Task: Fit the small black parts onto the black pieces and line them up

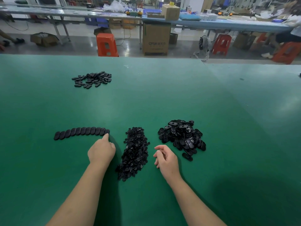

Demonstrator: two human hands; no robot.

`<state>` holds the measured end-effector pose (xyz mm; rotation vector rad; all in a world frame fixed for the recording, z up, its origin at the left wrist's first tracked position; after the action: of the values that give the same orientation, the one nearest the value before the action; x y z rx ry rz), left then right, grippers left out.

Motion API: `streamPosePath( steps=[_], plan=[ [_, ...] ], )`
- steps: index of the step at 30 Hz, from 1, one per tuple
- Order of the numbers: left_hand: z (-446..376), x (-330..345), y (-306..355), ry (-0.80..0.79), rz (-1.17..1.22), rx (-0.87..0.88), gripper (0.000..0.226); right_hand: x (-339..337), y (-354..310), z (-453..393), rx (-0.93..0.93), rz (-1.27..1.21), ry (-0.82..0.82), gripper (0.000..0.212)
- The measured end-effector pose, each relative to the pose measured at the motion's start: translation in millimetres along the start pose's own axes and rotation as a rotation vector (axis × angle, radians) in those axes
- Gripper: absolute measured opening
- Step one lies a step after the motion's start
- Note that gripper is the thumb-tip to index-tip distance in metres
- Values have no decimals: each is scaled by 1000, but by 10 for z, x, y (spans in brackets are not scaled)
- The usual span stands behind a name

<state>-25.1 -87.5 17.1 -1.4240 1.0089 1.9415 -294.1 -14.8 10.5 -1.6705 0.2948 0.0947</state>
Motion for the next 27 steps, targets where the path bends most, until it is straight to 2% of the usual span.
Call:
streamPosePath(
  steps=[6,11,14,20,27],
  plan=[
    [13,-34,-8,40,20,10,53,1,-11,2,-3,-2,-4,20],
    [144,-13,95,41,166,231,36,-1,-17,1,-7,9,-1,19],
    [227,18,160,41,147,330,30,-1,-15,6,-5,14,-1,19],
    [252,39,145,38,153,333,21,-2,-20,1,-10,27,-1,19],
    [306,26,51,111,220,283,15,3,-15,1,-20,55,-10,19]
  ],
)
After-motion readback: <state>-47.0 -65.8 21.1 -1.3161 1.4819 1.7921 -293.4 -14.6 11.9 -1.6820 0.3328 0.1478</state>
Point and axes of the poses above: each hand's wrist, its own z-axis away from the middle knuckle, its own x-axis out of the palm, y = z × x, the point moved 5 cm from there along -z, towards the middle knuckle, and after that the axes turned 13 degrees about -x, right-handed, at the moved point
